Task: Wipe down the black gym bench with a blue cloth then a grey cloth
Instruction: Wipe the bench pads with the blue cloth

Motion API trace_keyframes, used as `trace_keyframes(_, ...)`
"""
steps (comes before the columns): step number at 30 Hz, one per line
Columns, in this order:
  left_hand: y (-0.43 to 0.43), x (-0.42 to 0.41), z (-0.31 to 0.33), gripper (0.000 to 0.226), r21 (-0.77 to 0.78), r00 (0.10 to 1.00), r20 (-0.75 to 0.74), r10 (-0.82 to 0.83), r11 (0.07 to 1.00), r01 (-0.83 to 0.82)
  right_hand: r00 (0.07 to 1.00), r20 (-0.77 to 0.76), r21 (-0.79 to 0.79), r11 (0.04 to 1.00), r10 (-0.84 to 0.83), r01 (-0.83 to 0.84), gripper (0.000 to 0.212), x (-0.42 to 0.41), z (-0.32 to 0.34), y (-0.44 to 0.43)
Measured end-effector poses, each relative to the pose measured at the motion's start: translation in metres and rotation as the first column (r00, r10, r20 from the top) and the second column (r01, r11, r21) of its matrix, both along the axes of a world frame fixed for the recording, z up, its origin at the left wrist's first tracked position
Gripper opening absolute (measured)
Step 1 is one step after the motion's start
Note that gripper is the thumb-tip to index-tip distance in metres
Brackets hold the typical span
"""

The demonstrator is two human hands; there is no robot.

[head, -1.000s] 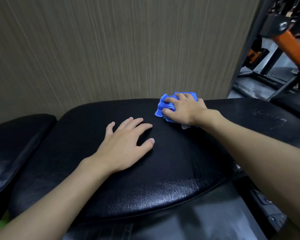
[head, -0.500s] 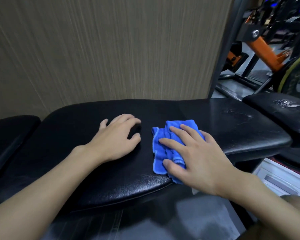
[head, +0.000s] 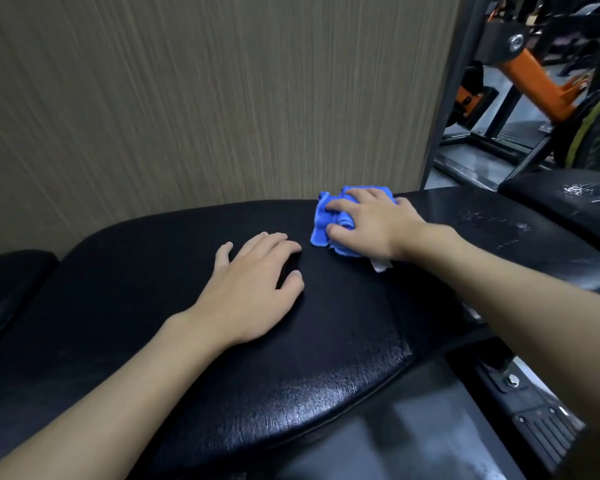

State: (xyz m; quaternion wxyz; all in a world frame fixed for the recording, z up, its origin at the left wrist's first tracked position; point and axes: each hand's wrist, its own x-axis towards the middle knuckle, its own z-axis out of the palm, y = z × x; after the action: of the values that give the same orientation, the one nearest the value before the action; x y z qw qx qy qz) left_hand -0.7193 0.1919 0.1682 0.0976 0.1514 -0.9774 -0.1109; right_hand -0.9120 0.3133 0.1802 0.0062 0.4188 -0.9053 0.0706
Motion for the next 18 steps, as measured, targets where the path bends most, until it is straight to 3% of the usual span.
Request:
trace_keyframes(6, -0.003, 0.001, -0.001, 0.042, 0.012, 1.000, -0.022, -0.013, 1.000, 0.013, 0.993, 0.043, 0.050, 0.993, -0.106, 0.103, 0.057, -0.031, 0.004, -0.027)
trace_keyframes(18, 0.003, 0.006, 0.004, 0.044, 0.053, 1.000, 0.019, 0.002, 0.999, -0.003, 0.998, -0.058, 0.006, 0.999, 0.034, -0.034, 0.056, 0.057, 0.001, 0.069)
